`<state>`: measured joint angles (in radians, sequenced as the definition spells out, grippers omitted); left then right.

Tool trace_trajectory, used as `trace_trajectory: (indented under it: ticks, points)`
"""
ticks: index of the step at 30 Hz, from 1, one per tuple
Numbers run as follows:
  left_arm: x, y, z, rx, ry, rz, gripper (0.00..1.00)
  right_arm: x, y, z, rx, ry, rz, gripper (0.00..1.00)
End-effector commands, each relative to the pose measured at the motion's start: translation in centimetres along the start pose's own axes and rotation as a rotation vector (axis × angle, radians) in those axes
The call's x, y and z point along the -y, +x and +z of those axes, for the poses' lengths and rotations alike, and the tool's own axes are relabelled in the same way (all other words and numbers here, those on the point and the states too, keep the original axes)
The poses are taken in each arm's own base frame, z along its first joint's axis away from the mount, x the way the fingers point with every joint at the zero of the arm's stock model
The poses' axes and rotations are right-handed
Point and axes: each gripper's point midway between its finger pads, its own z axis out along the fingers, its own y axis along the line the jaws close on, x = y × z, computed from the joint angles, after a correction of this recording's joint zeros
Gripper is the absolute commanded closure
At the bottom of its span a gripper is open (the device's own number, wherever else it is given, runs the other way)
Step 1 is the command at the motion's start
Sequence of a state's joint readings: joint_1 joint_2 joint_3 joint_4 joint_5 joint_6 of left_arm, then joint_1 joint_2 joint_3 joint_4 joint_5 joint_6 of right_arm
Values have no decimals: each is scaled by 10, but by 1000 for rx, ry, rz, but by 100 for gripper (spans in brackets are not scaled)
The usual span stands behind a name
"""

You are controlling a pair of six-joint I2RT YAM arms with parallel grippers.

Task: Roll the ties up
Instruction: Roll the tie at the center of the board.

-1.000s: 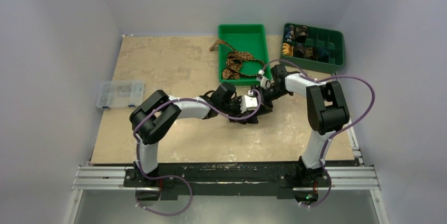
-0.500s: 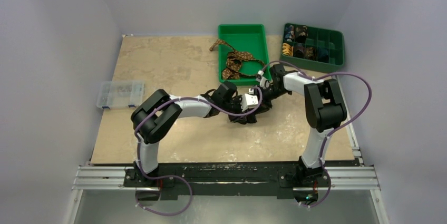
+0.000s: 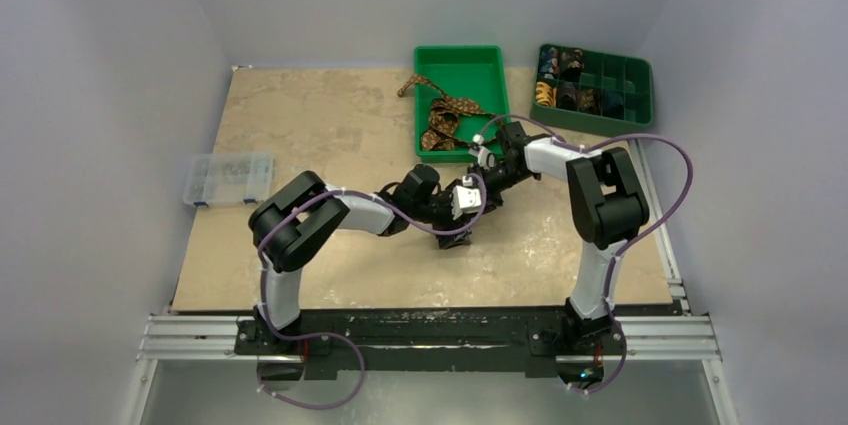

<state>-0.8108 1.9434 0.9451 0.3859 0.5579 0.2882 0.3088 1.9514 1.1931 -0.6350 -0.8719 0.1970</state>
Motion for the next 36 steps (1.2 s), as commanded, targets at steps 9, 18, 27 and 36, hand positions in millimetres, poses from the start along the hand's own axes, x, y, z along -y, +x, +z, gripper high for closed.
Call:
trace_trajectory:
  ticks: [9, 18, 27, 36]
  points:
    - [-7, 8, -32, 66, -34, 50, 20, 38, -13, 4, 38, 167, -94, 100]
    - [-1, 10, -33, 72, 24, 41, 47, 35, -16, 2, 37, 159, -125, 100]
    - [-6, 22, -27, 9, -4, 12, 82, 20, -13, -5, 15, 125, -102, 49]
    - [-6, 25, -19, -22, -56, -10, 85, 18, -3, -6, 0, 65, -5, 32]
